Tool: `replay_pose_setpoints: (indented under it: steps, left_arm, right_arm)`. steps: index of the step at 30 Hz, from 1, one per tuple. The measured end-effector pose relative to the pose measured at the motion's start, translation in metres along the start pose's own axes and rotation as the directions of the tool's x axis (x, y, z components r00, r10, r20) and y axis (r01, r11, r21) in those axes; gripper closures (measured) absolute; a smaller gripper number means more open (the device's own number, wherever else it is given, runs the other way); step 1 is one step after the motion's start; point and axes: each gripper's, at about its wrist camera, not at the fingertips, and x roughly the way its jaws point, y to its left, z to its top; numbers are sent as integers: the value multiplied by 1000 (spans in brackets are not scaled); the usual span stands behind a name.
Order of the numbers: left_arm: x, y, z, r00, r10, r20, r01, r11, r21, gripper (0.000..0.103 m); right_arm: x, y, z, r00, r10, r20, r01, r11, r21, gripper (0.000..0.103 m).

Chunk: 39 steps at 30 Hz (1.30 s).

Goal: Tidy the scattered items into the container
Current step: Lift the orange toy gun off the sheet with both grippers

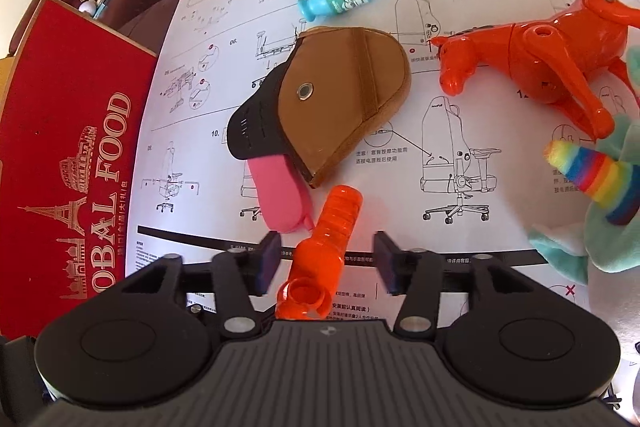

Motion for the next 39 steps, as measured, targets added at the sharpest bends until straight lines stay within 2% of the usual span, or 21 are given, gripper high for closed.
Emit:
replay_pose_setpoints:
  steps: [3, 5, 7, 10, 13, 18, 39]
  left_arm:
    - [1, -5, 1, 1000, 4, -7, -4, 1000, 13, 78]
    - [1, -6, 1, 1000, 7, -10, -6, 1000, 17, 78]
    - [2, -4, 1, 1000, 4, -15, -4, 1000, 7, 77]
    - [6, 2, 1, 999, 10, -39, -11, 999, -36, 69]
    - [7, 3, 2, 999, 13, -39, -15, 999, -48, 69]
    - [6, -1, 2, 999, 33, -41, -34, 999, -14, 76]
    - [9, 1, 3, 998, 12, -64, -13, 1000, -18, 75]
  right_arm:
    - [4, 3, -2, 1000, -2, -5, 2, 1000, -16, 42]
    - [7, 7, -5, 1000, -15, -2, 15, 999, -46, 49]
    - [9, 11, -9, 999, -48, 11, 49, 995, -89, 65]
    - [8, 9, -11, 999, -33, 25, 35, 996, -86, 68]
    - [7, 10, -10, 999, -22, 27, 25, 997, -76, 68]
    - [8, 11, -8, 999, -25, 28, 27, 998, -63, 68]
    - [8, 3, -15, 999, -7, 32, 8, 1000, -21, 68]
